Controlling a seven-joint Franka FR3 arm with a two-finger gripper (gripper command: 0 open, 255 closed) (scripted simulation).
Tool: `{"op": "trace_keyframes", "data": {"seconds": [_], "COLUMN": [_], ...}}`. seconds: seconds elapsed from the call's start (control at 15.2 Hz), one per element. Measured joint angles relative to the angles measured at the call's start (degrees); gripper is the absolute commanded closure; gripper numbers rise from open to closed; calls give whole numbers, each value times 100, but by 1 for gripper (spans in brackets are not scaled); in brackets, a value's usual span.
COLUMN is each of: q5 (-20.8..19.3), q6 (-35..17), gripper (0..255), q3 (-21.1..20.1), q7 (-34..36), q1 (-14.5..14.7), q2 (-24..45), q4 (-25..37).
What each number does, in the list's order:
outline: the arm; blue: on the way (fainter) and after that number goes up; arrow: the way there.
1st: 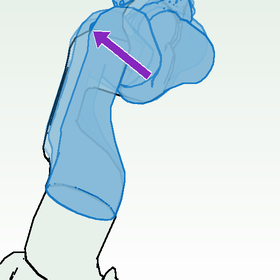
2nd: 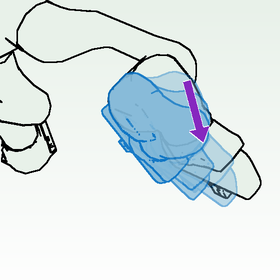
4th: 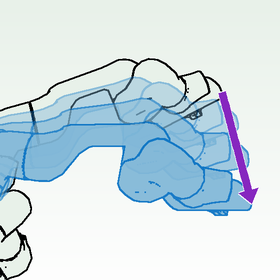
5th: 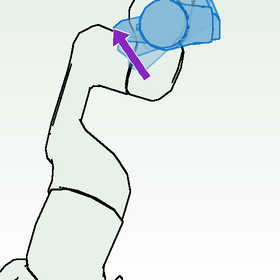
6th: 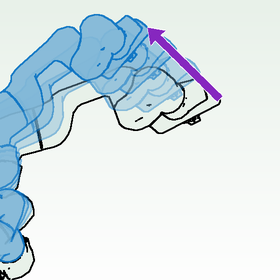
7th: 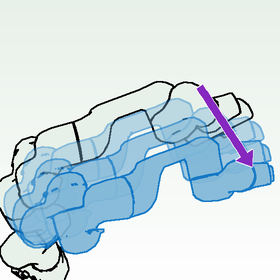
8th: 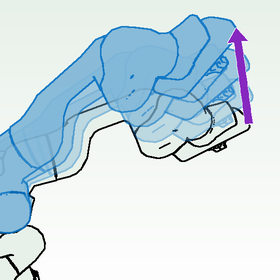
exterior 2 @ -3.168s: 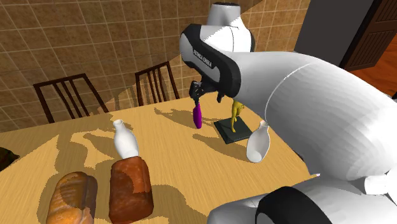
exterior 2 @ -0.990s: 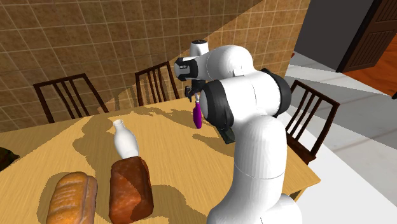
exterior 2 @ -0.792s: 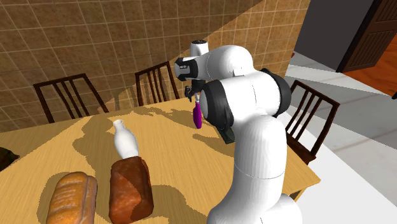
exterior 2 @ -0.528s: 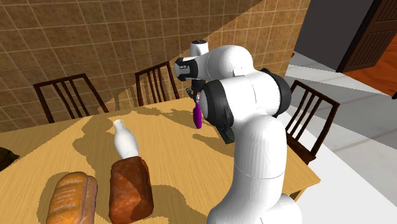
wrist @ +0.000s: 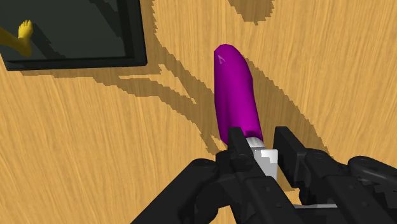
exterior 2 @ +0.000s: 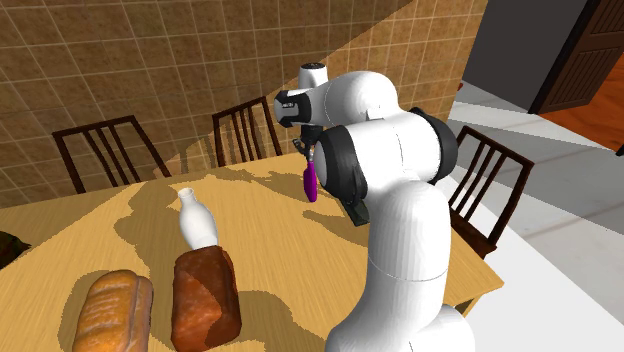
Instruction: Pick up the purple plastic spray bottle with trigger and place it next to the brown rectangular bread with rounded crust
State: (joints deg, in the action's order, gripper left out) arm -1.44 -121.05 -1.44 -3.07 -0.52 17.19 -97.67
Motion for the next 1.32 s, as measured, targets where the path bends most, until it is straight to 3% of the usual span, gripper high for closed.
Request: {"op": "trace_keyframes", "data": {"seconds": [1.32], "q5": [16], "q6": [1387], "gripper": [255], "q3": [-6], "q7": [-23], "q1": [5], "q2": [-185], "q4": [1202]}}
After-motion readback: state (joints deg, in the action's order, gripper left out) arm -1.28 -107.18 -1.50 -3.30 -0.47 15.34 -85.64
